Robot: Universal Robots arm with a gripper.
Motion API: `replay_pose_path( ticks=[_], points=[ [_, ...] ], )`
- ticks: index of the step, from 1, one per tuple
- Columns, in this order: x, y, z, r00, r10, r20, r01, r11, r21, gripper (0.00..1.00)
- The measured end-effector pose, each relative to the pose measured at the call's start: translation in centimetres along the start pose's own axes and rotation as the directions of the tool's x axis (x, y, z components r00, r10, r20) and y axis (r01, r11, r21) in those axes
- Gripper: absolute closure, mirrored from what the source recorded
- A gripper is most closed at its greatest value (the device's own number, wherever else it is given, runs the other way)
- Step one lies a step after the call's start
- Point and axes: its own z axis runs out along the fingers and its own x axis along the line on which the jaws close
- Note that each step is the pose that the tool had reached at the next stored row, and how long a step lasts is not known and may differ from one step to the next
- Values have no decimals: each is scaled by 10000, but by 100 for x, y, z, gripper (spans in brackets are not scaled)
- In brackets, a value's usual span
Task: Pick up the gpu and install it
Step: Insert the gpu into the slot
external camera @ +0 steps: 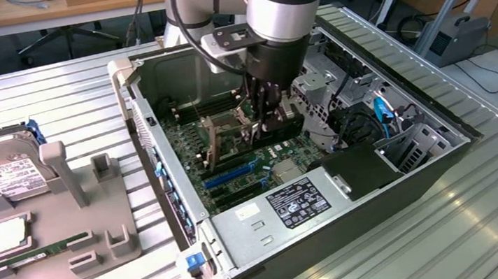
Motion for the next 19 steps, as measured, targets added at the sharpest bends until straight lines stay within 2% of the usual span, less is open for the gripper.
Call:
replay_pose_path(
  ticks=[19],
  points=[
    [3,17,51,10000,15,0,-15,10000,0,73]
  ],
)
